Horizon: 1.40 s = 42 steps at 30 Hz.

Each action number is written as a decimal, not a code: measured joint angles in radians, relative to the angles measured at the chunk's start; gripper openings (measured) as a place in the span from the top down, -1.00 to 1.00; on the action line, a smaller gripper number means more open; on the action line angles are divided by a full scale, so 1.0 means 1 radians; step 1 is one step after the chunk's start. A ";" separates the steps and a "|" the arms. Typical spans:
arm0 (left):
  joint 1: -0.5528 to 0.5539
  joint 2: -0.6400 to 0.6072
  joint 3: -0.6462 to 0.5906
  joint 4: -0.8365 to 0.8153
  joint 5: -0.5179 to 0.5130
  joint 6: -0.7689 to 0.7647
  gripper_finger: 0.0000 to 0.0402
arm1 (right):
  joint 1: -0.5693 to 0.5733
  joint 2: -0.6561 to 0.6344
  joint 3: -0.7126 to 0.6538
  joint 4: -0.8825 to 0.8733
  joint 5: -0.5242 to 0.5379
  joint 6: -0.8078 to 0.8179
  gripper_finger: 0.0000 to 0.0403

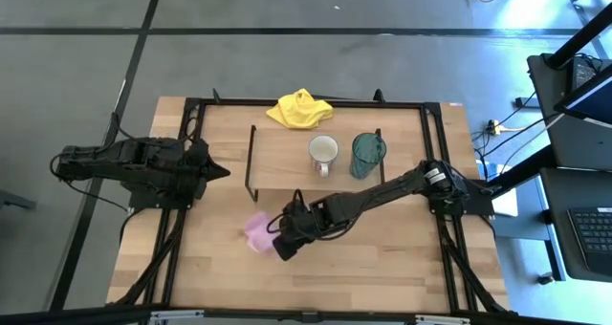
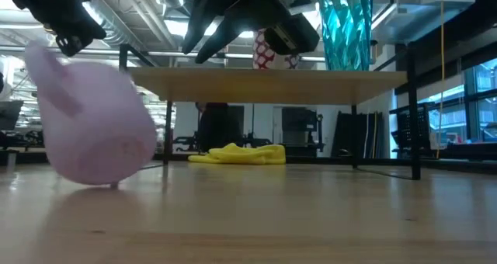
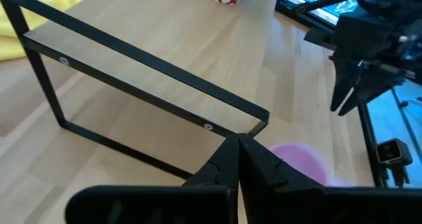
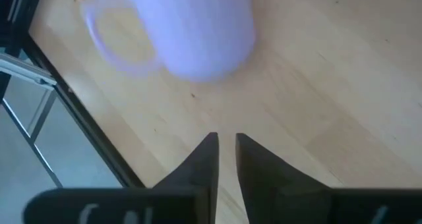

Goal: Stack small to large cups/mugs on shelf
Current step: Put the pink mug on the shelf

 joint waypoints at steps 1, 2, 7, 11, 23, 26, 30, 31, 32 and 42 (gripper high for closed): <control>-0.010 0.000 0.000 0.003 -0.009 -0.009 1.00 | 0.001 0.000 0.000 -0.001 0.000 0.001 0.73; -0.020 0.000 0.000 0.010 -0.019 -0.013 1.00 | 0.001 0.000 0.000 -0.002 0.000 0.004 0.73; -0.076 0.004 0.000 0.022 -0.075 -0.070 1.00 | 0.001 0.000 0.000 -0.006 0.007 0.007 0.73; -0.151 0.039 0.002 -0.112 -0.123 -0.168 1.00 | 0.011 0.000 0.000 -0.024 0.010 -0.011 0.73; -0.541 0.196 -0.032 -0.197 -0.156 -0.593 0.96 | 0.058 0.000 0.000 -0.028 0.019 -0.064 0.72; -0.618 0.233 -0.032 -0.211 -0.133 -0.681 0.87 | 0.057 0.000 0.007 -0.024 0.012 -0.097 0.71; -0.690 0.265 -0.032 -0.209 -0.152 -0.740 0.71 | 0.053 0.000 0.040 0.004 0.010 -0.155 0.57; -0.701 0.270 -0.032 -0.200 -0.162 -0.745 0.67 | 0.049 0.000 0.048 0.011 0.009 -0.168 0.52; -0.711 0.274 -0.032 -0.186 -0.172 -0.746 0.63 | 0.044 0.000 0.056 0.016 0.009 -0.173 0.46; -0.757 0.284 -0.060 -0.110 -0.199 -0.684 0.50 | 0.034 -0.002 0.143 0.079 0.008 -0.253 0.03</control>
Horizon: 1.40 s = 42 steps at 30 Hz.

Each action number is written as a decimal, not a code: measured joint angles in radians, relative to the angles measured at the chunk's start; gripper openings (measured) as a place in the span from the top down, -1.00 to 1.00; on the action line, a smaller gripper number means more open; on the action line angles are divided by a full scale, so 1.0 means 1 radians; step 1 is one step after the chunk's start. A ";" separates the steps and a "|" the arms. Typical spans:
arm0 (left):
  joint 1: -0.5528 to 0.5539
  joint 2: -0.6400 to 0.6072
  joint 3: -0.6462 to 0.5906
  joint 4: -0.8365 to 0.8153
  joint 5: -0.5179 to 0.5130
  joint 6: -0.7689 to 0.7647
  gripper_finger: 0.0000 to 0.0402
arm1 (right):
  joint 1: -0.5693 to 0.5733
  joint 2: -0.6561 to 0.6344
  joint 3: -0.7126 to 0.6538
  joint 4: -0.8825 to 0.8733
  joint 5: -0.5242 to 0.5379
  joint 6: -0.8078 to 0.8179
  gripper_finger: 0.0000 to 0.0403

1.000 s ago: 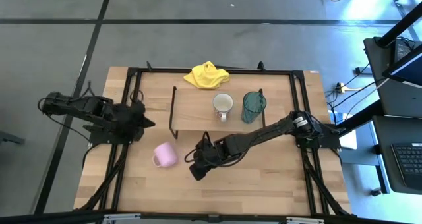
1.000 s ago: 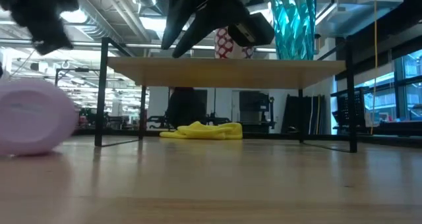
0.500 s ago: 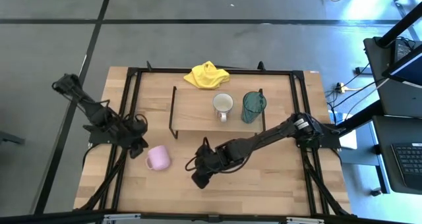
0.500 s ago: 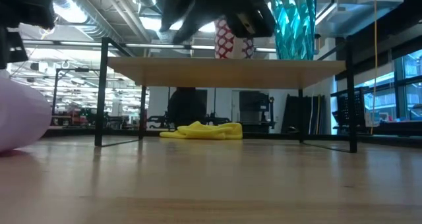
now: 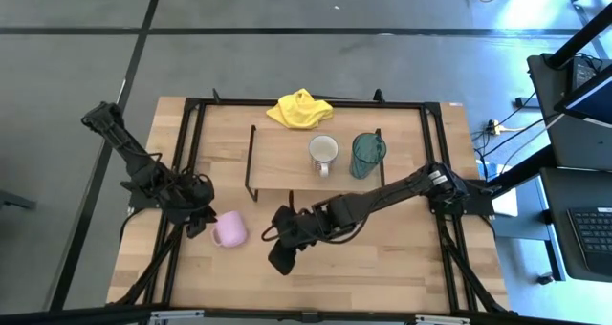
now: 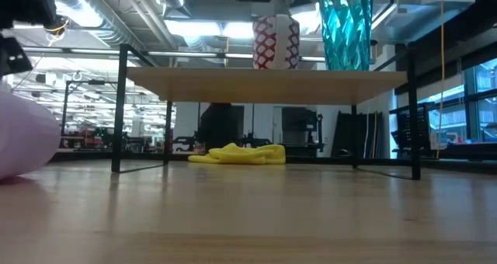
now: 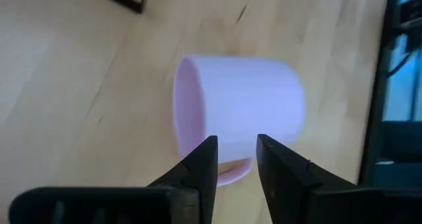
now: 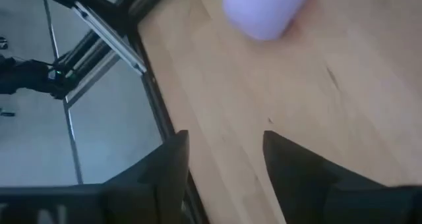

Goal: Stack small to large cups/mugs on shelf
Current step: Put the pink mug on the shelf

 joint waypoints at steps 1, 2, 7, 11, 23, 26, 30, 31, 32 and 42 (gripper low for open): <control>-0.003 0.000 -0.009 0.000 0.002 0.000 0.50 | -0.001 0.000 0.012 -0.003 0.001 -0.014 0.03; -0.008 -0.001 -0.019 0.005 0.003 0.002 0.50 | -0.002 0.000 0.025 -0.004 0.005 -0.022 0.02; -0.019 -0.003 -0.070 0.112 0.005 0.048 0.50 | -0.002 0.000 0.087 -0.036 0.026 -0.049 0.02; -0.019 -0.003 -0.089 0.143 0.001 0.082 0.50 | -0.001 0.000 0.103 -0.092 0.015 -0.024 0.02; -0.019 -0.017 -0.070 0.144 -0.016 0.161 0.50 | 0.031 0.000 0.103 -0.209 0.000 0.061 0.02; -0.019 -0.016 -0.035 0.102 -0.024 0.177 0.50 | 0.031 0.000 0.103 -0.224 0.001 0.081 0.02; -0.019 -0.017 -0.016 0.000 -0.043 0.195 0.50 | 0.031 0.000 0.103 -0.228 0.011 0.085 0.02; -0.019 -0.016 -0.017 -0.038 -0.043 0.195 0.50 | 0.031 0.000 0.103 -0.228 0.014 0.085 0.02; -0.019 -0.015 -0.017 -0.069 -0.045 0.195 0.50 | 0.031 0.000 0.103 -0.228 0.015 0.085 0.02; -0.018 -0.021 -0.018 -0.087 -0.104 0.230 0.50 | 0.030 0.000 0.102 -0.231 0.019 0.084 0.02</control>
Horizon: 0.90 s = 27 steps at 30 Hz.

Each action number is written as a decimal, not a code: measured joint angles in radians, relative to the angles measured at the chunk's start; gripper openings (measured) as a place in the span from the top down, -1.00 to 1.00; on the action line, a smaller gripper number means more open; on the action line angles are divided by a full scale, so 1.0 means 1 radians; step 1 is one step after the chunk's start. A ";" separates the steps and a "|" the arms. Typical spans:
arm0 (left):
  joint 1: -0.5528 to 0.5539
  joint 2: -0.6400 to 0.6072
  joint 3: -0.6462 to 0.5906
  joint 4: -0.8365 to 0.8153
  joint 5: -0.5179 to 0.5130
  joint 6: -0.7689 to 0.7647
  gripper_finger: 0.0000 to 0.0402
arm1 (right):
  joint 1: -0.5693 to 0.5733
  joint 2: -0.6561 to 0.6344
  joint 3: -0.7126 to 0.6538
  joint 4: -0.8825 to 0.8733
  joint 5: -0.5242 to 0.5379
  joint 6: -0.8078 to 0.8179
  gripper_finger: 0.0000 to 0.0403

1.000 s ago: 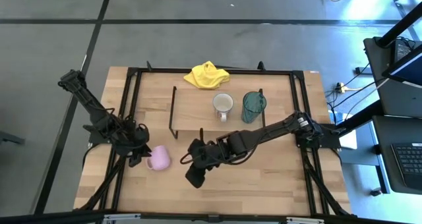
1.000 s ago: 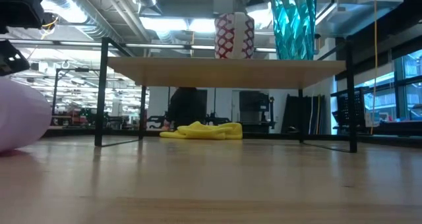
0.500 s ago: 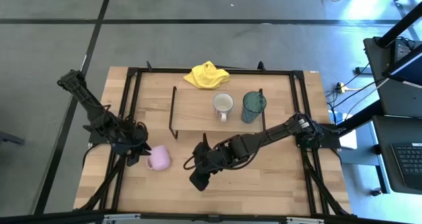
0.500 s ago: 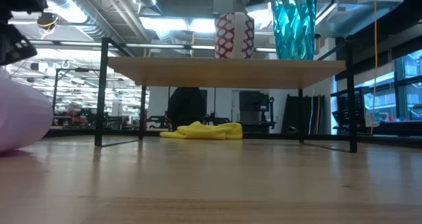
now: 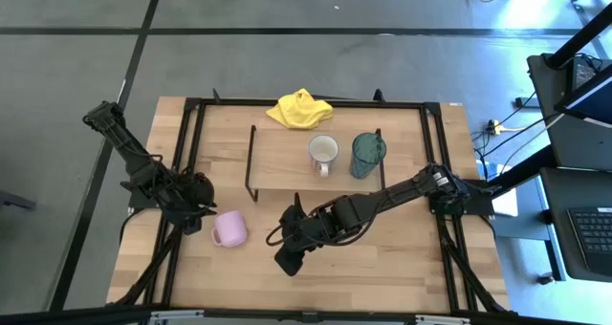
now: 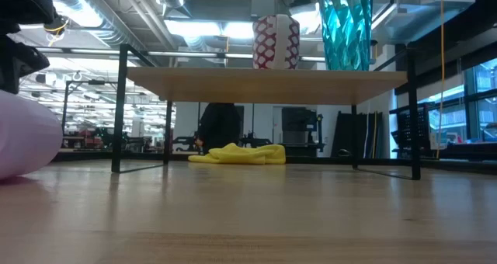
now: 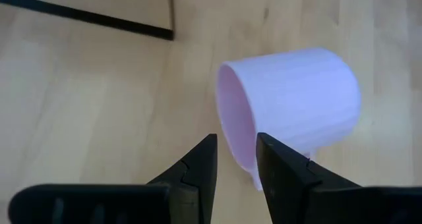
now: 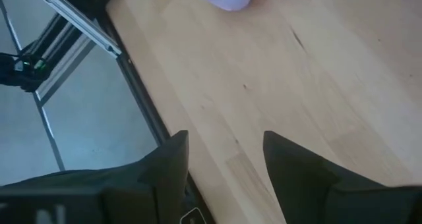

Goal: Stack small to large cups/mugs on shelf
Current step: Put the pink mug on the shelf

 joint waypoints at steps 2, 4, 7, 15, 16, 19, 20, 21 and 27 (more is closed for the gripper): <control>0.000 0.001 0.000 -0.012 -0.029 -0.004 0.50 | 0.000 0.000 0.000 -0.010 0.004 0.000 0.02; 0.000 0.000 0.000 -0.017 -0.059 -0.059 0.51 | 0.000 0.000 0.000 -0.024 0.008 0.001 0.02; 0.000 0.001 0.000 0.013 -0.068 -0.209 0.52 | 0.000 0.000 0.000 -0.048 0.008 0.001 0.02; 0.000 0.010 0.000 0.267 -0.038 -0.368 0.51 | 0.004 0.000 -0.001 -0.053 0.008 -0.036 0.02; 0.000 0.008 0.000 0.282 -0.038 -0.383 0.51 | 0.007 0.000 -0.001 -0.053 0.008 -0.047 0.02; 0.000 0.009 0.000 0.285 -0.039 -0.424 0.51 | 0.020 0.000 -0.001 -0.053 0.008 -0.053 0.02; 0.000 0.009 0.000 0.274 -0.039 -0.429 0.51 | 0.026 0.000 -0.001 -0.053 0.007 -0.053 0.02; 0.000 0.009 0.000 0.264 -0.040 -0.434 0.51 | 0.031 0.000 -0.001 -0.055 0.007 -0.054 0.02; 0.028 0.008 -0.001 0.073 -0.098 -0.429 0.51 | 0.059 0.000 -0.001 -0.101 0.008 -0.055 0.02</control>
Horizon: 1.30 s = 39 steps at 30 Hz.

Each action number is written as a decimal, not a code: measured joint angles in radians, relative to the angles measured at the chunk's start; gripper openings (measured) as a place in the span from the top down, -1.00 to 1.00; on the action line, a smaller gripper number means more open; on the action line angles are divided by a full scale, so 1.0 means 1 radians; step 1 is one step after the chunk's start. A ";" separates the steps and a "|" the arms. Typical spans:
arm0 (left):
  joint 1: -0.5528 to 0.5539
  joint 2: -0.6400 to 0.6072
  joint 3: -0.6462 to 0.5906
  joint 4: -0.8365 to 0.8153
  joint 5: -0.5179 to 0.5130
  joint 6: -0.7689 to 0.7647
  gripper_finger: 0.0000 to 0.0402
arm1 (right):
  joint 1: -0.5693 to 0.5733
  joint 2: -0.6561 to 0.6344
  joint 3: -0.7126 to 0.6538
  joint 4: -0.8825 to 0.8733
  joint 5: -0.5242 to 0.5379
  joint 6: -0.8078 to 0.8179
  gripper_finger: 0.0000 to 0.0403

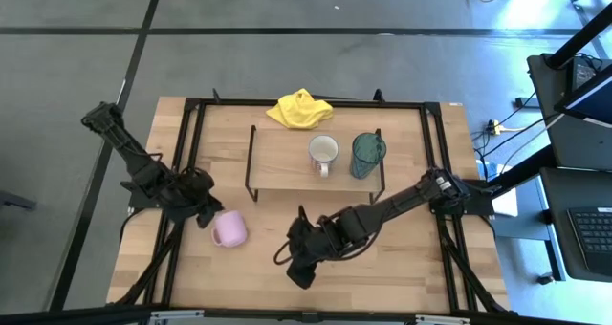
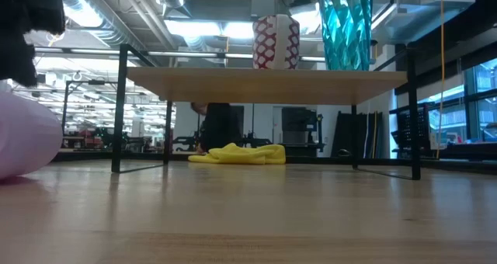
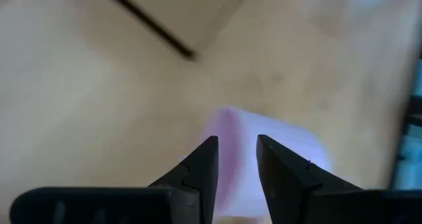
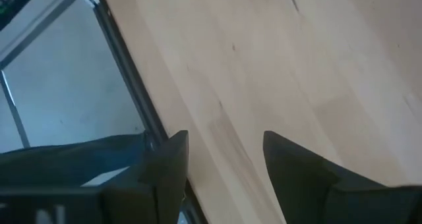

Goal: Stack small to large cups/mugs on shelf
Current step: Put the pink mug on the shelf

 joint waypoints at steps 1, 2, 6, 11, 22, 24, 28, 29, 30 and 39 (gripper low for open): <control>0.009 -0.001 0.000 -0.034 -0.010 -0.017 0.51 | 0.004 0.000 0.000 -0.005 0.000 0.001 0.02; 0.020 -0.001 0.000 -0.061 -0.013 -0.044 0.51 | 0.008 0.000 0.000 -0.008 -0.001 0.004 0.02; 0.049 -0.002 0.000 -0.047 0.004 -0.138 0.51 | 0.028 0.000 0.000 -0.028 -0.007 0.005 0.02; 0.051 -0.002 -0.001 0.215 0.020 -0.142 0.51 | 0.059 0.000 0.000 -0.054 -0.009 0.003 0.02; 0.021 -0.002 0.000 0.466 0.064 -0.032 0.51 | 0.118 0.000 0.000 -0.068 0.022 -0.018 0.02; -0.014 0.007 0.000 0.378 0.091 -0.114 0.51 | 0.135 0.000 0.000 -0.092 0.024 0.005 0.02; -0.086 0.045 0.000 0.323 0.180 -0.277 0.51 | 0.176 0.000 0.000 -0.167 0.027 0.050 0.02; -0.102 0.055 0.000 0.335 0.198 -0.309 0.51 | 0.186 0.000 0.000 -0.189 0.028 0.055 0.02; -0.118 0.065 0.000 0.358 0.204 -0.328 0.51 | 0.196 0.000 0.000 -0.213 0.035 0.057 0.02; -0.184 0.128 -0.001 0.896 -0.112 -0.010 0.52 | 0.296 -0.030 -0.002 -0.256 0.307 0.027 0.02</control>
